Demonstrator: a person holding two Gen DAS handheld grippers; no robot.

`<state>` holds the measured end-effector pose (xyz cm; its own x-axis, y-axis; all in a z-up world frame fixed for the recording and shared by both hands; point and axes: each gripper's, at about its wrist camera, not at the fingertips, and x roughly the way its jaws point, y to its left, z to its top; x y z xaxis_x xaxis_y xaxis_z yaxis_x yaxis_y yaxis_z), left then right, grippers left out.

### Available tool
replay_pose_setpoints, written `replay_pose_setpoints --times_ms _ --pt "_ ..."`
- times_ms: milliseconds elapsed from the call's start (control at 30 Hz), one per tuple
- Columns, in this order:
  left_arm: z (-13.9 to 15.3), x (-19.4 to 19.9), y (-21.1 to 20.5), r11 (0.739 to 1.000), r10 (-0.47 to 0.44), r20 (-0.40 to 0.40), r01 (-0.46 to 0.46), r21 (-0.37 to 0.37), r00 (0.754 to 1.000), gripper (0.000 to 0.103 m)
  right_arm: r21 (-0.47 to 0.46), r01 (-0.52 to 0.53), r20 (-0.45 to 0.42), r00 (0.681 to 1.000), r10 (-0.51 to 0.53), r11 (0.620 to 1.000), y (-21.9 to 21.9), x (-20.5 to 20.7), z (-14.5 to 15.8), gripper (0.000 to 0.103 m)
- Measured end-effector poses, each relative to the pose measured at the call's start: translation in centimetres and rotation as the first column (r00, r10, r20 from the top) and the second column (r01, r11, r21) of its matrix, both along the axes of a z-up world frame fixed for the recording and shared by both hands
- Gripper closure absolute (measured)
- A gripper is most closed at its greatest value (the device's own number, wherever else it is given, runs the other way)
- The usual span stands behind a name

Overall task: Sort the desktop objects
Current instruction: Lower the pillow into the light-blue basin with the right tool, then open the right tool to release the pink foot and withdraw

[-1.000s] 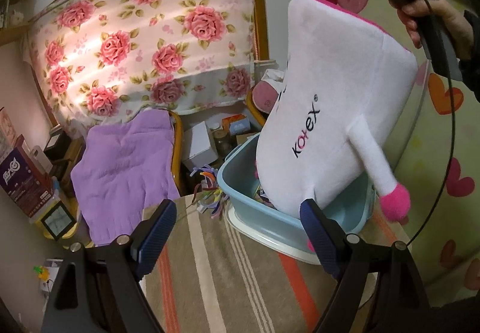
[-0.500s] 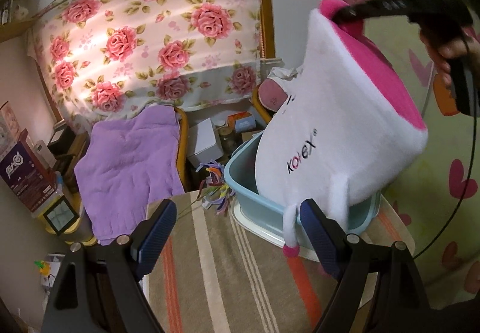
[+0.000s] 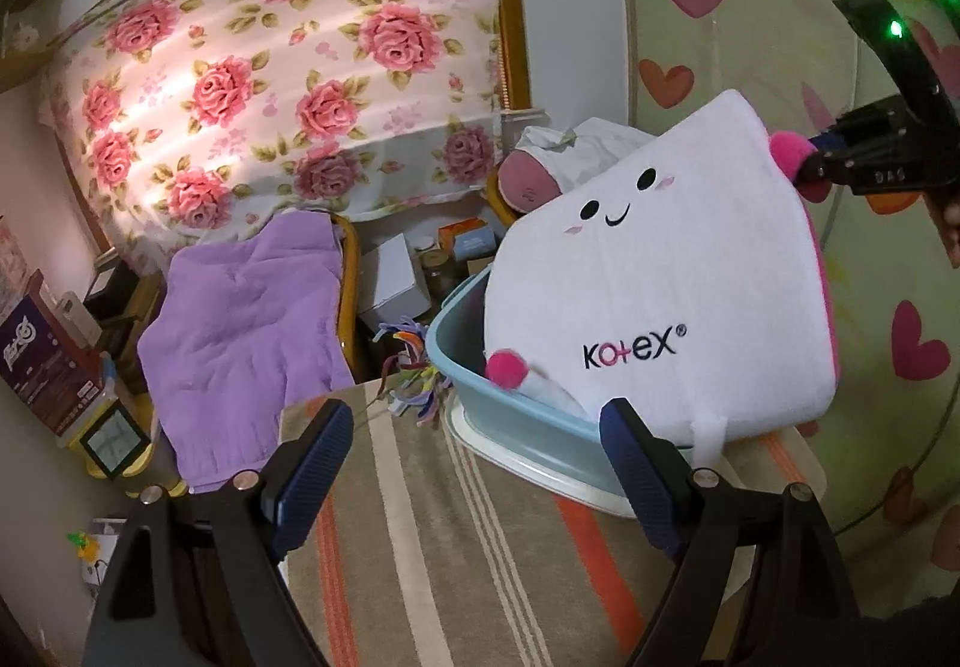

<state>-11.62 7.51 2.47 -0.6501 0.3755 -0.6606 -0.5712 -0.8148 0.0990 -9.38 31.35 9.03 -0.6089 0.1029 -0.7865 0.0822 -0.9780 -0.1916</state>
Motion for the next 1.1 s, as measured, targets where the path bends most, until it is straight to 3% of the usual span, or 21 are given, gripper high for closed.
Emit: replay_pose_setpoints --times_ms 133,467,767,900,1100 --pt "-0.1 0.2 0.8 1.0 -0.019 0.002 0.019 -0.014 1.0 0.016 -0.057 0.091 0.006 0.996 -0.091 0.994 2.6 1.0 -1.2 0.082" --pt "-0.6 0.5 1.4 0.999 -0.04 0.013 0.04 -0.018 0.999 0.016 -0.012 0.13 0.017 0.991 -0.13 0.991 2.7 1.1 -2.5 0.079" --pt "-0.6 0.4 0.8 0.999 -0.034 0.014 0.034 -0.013 0.999 0.016 0.021 0.261 -0.029 0.965 -0.26 0.965 3.5 2.3 -2.5 0.055" --pt "-0.4 0.2 0.4 0.999 -0.035 0.009 0.035 -0.013 0.999 0.016 0.082 0.297 -0.035 0.955 -0.295 0.951 2.7 2.7 -2.4 0.045" --pt "-0.1 -0.1 -0.2 0.999 -0.038 -0.002 0.038 -0.009 0.999 0.016 0.072 0.37 -0.046 0.929 -0.367 0.926 1.7 4.2 -1.9 0.044"
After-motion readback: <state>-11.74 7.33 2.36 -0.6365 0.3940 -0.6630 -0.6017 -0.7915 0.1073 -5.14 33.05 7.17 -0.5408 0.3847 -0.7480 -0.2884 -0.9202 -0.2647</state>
